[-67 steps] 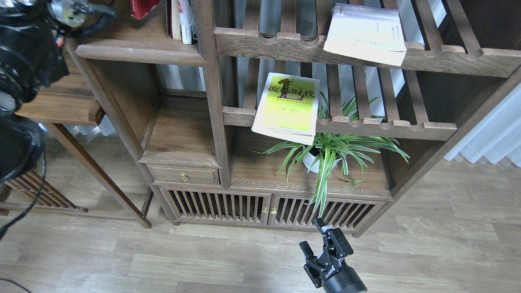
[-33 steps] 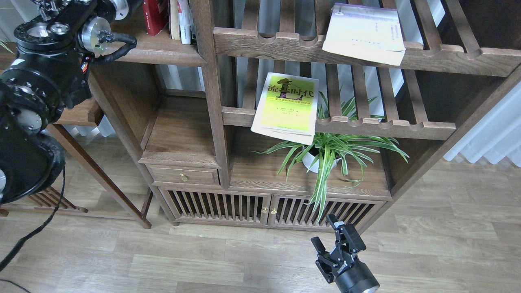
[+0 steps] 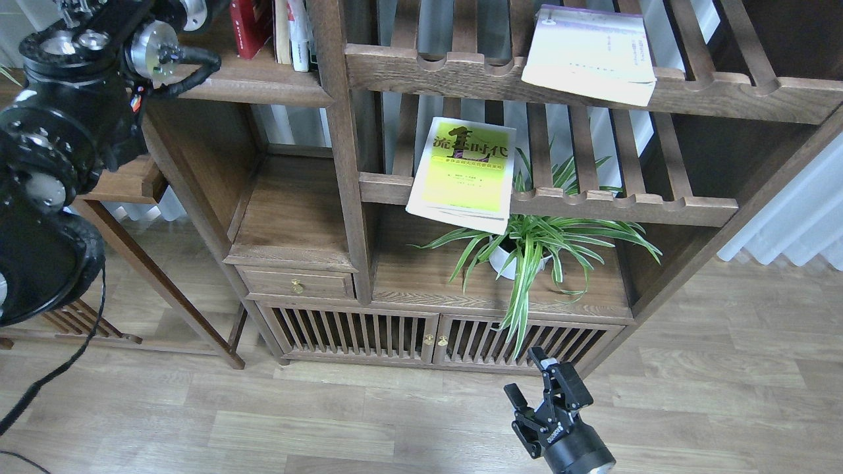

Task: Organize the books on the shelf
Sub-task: 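Insert the red book upright among the books on the top-left shelf, then withdraw the left gripper from the top-left shelf, then reach the right gripper up and grasp the white book on the upper shelf, then pull the white book off the shelf and lower it toward the left gripper, then grasp the white book with the left gripper from the right gripper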

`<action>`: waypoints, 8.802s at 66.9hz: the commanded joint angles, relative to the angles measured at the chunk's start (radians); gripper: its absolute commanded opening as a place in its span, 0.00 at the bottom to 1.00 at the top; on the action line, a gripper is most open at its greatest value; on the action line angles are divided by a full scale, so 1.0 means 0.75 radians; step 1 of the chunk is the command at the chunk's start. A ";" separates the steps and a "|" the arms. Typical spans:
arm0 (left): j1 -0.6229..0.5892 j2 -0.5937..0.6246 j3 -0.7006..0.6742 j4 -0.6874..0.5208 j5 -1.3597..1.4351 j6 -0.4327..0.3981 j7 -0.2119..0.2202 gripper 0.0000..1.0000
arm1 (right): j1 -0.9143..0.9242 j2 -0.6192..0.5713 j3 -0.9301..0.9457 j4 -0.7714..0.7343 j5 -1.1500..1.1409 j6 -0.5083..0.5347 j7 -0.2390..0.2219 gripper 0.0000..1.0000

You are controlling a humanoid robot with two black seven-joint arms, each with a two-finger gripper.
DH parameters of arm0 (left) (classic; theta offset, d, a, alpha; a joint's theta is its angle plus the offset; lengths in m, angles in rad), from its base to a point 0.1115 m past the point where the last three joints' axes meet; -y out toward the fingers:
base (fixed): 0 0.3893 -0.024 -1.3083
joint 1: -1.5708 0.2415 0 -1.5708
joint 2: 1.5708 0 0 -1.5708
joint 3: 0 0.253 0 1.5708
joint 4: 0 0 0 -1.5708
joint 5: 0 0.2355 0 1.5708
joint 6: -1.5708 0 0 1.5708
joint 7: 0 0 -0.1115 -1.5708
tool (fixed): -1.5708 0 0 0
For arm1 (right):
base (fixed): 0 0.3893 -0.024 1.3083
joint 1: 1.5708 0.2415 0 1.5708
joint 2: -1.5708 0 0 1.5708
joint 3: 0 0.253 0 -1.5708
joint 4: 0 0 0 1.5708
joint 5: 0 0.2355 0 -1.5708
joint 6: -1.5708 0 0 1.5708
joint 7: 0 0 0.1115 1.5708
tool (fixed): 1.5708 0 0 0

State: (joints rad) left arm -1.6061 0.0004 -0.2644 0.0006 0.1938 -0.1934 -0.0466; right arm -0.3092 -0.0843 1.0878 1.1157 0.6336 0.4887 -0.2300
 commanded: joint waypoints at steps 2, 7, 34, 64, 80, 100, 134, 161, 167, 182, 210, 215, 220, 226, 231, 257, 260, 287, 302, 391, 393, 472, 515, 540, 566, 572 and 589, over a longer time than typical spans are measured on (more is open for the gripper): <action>-0.059 -0.001 -0.061 0.052 -0.001 -0.012 -0.003 0.91 | -0.011 0.000 -0.004 0.001 0.000 0.000 0.002 0.99; -0.090 -0.001 -0.083 0.048 -0.001 -0.010 0.003 0.98 | -0.013 0.000 -0.004 0.001 0.000 0.000 0.000 0.99; -0.227 0.026 -0.216 -0.035 -0.019 -0.014 0.140 1.00 | -0.052 -0.002 0.002 0.012 0.002 0.000 0.000 0.99; -0.076 0.697 -0.239 -1.011 -0.209 0.333 0.522 1.00 | -0.136 -0.012 -0.021 0.093 -0.008 0.000 -0.004 0.99; 0.159 1.118 -0.341 -1.369 -0.447 0.244 0.502 1.00 | -0.146 -0.031 0.000 0.093 -0.012 0.000 -0.002 0.99; 0.566 1.106 -0.572 -1.363 -0.473 -0.153 0.522 1.00 | -0.154 0.043 -0.002 0.093 -0.021 0.000 0.000 0.99; 1.090 1.155 -0.570 -1.392 -0.874 -0.394 0.526 1.00 | -0.187 0.055 -0.029 0.114 -0.023 0.000 -0.002 0.99; 1.436 1.041 -0.601 -1.500 -0.872 -0.394 0.500 1.00 | 0.015 0.051 0.026 0.214 -0.190 0.000 -0.004 0.99; 1.460 0.998 -0.603 -1.461 -0.868 -0.394 0.502 1.00 | 0.052 0.045 0.028 0.281 -0.201 0.000 -0.004 0.99; 1.450 0.904 -0.637 -1.379 -0.843 -0.394 0.506 1.00 | 0.173 0.027 0.221 0.469 -0.192 0.000 -0.012 0.99; 1.448 0.805 -0.762 -1.345 -0.747 -0.394 0.504 1.00 | 0.600 0.047 0.345 0.533 -0.201 -0.408 0.031 0.99; 1.448 0.805 -0.762 -1.345 -0.747 -0.394 0.506 1.00 | 0.688 0.082 0.349 0.498 -0.205 -0.461 0.051 0.99; 1.446 0.805 -0.772 -1.345 -0.747 -0.394 0.506 1.00 | 0.760 0.088 0.354 0.484 -0.203 -0.476 0.069 0.99; 1.448 0.814 -0.813 -1.347 -0.743 -0.394 0.506 1.00 | 0.815 0.074 0.356 0.482 -0.207 -0.480 0.078 0.99; 1.448 0.818 -0.840 -1.345 -0.743 -0.394 0.506 1.00 | 0.825 0.061 0.358 0.470 -0.211 -0.496 0.078 0.99; 1.450 0.826 -0.913 -1.347 -0.743 -0.394 0.508 1.00 | 0.889 0.022 0.433 0.265 -0.227 -0.508 0.080 0.97; 1.450 0.826 -0.922 -1.345 -0.743 -0.394 0.508 1.00 | 0.889 0.006 0.437 0.263 -0.227 -0.508 0.080 0.96; 1.460 0.836 -0.950 -1.345 -0.743 -0.394 0.508 1.00 | 0.881 -0.025 0.517 0.263 -0.227 -0.513 0.082 0.71; 1.471 0.848 -1.008 -1.342 -0.743 -0.394 0.510 1.00 | 0.883 -0.033 0.521 0.265 -0.225 -0.572 0.196 0.37; 1.610 0.640 -0.940 -1.175 -0.727 -0.394 0.549 1.00 | -0.312 -0.139 0.826 0.464 0.282 0.000 0.106 0.05; 1.622 0.629 -0.901 -1.175 -0.731 -0.394 0.571 1.00 | -0.314 -0.139 0.787 0.441 0.274 0.000 0.078 0.05; 1.673 0.721 -0.151 -1.500 -1.790 -0.394 0.714 0.98 | 0.138 -0.094 -0.372 0.095 0.102 0.000 -0.019 0.06; 1.751 0.636 0.009 -1.486 -1.784 -0.394 0.714 0.98 | 0.167 -0.072 -0.616 0.102 0.080 0.000 -0.021 0.07; 1.749 0.517 -0.001 -1.414 -1.782 -0.394 0.714 0.94 | 0.142 -0.070 -0.653 0.102 0.049 0.000 -0.023 0.08; 1.765 0.494 0.009 -1.375 -1.786 -0.394 0.714 0.64 | 0.095 -0.068 -0.655 0.102 -0.006 0.000 -0.023 0.09; 1.763 0.492 0.011 -1.375 -1.786 -0.394 0.714 0.58 | 0.091 -0.065 -0.655 0.102 -0.012 0.000 -0.023 0.09; 1.749 0.480 0.040 -1.377 -1.796 -0.394 0.714 0.41 | 0.071 -0.057 -0.653 0.099 -0.029 0.000 -0.023 0.09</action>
State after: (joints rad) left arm -0.2924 0.3573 -0.2470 -1.0307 -1.1473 -0.4888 0.4887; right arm -0.2532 -0.1275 0.5972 1.1914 0.6143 0.4887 -0.2471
